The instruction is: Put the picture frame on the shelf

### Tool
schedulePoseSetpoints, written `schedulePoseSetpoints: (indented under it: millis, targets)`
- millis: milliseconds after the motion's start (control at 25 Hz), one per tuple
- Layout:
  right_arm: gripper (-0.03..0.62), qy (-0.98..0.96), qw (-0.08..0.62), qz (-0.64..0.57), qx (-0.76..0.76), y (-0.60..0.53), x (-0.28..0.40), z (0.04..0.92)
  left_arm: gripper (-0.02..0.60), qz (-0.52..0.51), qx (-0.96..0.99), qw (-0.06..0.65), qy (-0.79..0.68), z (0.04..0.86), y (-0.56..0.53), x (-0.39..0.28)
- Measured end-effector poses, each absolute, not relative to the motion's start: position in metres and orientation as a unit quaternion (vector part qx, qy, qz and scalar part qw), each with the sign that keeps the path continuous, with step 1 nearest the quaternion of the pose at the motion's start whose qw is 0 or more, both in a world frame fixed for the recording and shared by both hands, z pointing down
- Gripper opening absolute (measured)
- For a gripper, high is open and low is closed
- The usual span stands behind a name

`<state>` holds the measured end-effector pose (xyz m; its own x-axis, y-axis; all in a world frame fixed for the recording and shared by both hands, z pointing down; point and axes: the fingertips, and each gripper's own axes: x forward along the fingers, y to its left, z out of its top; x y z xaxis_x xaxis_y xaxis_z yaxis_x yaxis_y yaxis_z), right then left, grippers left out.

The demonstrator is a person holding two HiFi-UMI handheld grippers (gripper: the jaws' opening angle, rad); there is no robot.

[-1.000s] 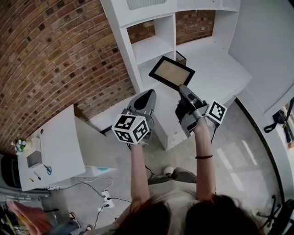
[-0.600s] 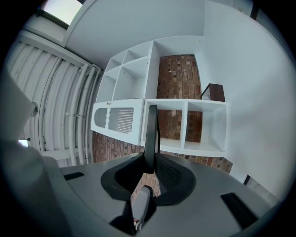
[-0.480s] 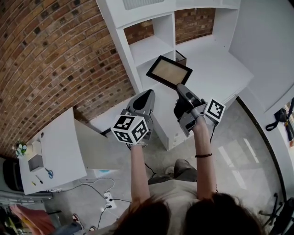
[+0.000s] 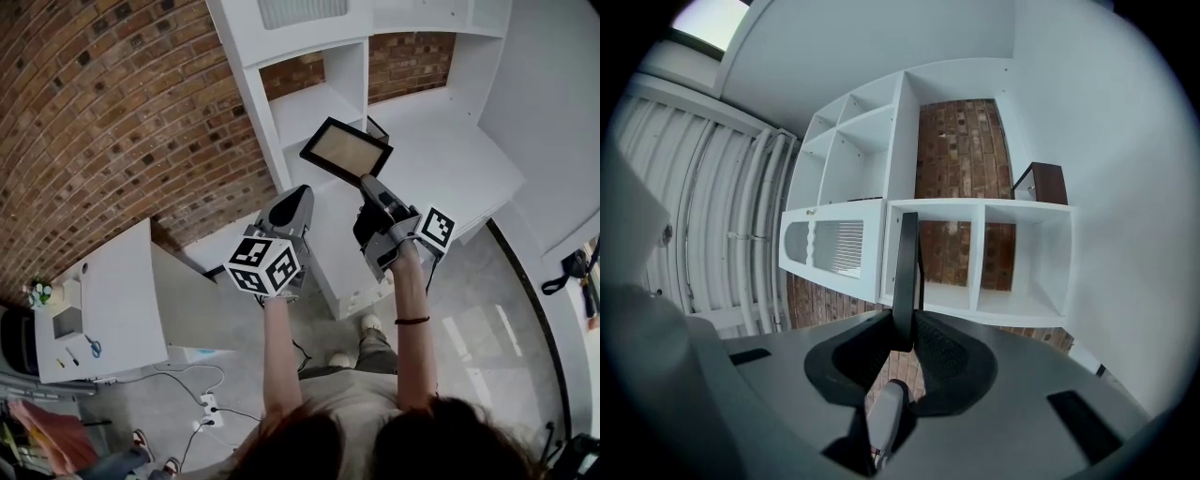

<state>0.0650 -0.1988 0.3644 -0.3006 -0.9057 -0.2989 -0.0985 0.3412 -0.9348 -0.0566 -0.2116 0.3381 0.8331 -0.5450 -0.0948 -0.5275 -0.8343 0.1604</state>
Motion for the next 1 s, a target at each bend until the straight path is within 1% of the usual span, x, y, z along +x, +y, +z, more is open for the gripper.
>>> schedulePoseSetpoints:
  millis: [720, 1000]
  targets:
    - [0.072, 0.685, 0.442, -0.472, -0.336, -0.275, 0.097, 0.366, 0.011, -0.064, 0.942, 0.075, -0.321, 0.347, -0.273, -0.018]
    - [0.072, 0.692, 0.434, -0.484, -0.315, -0.300, 0.106, 0.363, 0.011, -0.066, 0.932, 0.077, -0.348, 0.347, -0.292, -0.013]
